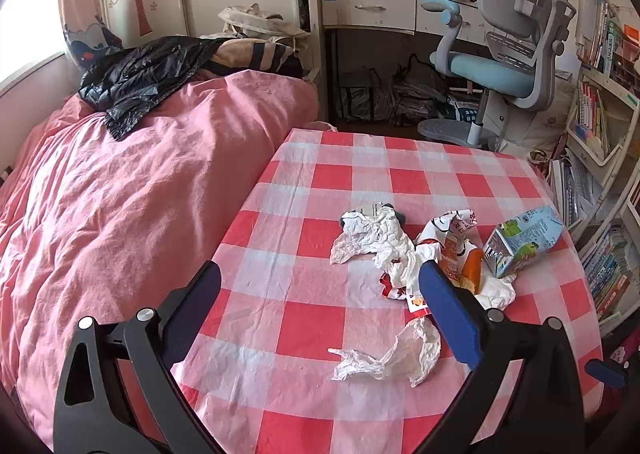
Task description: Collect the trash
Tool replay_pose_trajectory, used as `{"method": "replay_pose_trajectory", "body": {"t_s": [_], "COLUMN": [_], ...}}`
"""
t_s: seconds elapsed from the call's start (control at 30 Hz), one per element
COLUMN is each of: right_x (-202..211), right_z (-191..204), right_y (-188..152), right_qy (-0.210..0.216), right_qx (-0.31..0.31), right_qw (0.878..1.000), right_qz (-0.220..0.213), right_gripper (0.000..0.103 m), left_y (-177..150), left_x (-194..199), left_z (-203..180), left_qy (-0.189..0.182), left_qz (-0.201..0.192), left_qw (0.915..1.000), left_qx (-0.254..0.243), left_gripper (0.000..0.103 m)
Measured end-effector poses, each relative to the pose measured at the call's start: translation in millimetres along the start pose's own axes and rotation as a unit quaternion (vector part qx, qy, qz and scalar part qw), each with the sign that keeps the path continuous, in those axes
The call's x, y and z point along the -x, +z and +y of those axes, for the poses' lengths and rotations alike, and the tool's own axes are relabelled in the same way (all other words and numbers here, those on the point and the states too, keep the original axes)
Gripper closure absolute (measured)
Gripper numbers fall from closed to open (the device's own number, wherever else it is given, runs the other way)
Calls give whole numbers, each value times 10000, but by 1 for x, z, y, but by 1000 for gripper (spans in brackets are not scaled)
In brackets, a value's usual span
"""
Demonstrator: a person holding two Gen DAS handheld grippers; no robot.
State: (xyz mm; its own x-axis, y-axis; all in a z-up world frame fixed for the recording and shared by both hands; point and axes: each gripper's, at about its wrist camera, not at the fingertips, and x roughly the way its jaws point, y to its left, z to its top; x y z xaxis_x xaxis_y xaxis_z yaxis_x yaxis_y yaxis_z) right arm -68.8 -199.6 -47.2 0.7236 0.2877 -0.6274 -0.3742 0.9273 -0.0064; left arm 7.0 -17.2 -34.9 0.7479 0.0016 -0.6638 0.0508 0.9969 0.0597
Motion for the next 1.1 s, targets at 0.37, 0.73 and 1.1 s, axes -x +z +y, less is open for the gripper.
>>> {"method": "replay_pose_trajectory", "body": {"t_s": [0.37,0.73,1.1], "right_x": [1,3,2], "right_z": [7,9,10], "right_y": [-1,-2,-4], "right_qy": [-24,-28,-41], "right_qx": [124,154,204], "right_qw": [9999,9999,9998], "right_qz": [11,14,35], "right_gripper": [8,9,9], "left_y": [0,0,0], "left_x": [1,1,1], "left_z": [1,1,1], "left_qy": [-26,-26,-29], "left_qz": [5,3,8], "left_qw": [10000,10000,10000], "left_qx": [21,25,13], "left_gripper": [7,7,7]}}
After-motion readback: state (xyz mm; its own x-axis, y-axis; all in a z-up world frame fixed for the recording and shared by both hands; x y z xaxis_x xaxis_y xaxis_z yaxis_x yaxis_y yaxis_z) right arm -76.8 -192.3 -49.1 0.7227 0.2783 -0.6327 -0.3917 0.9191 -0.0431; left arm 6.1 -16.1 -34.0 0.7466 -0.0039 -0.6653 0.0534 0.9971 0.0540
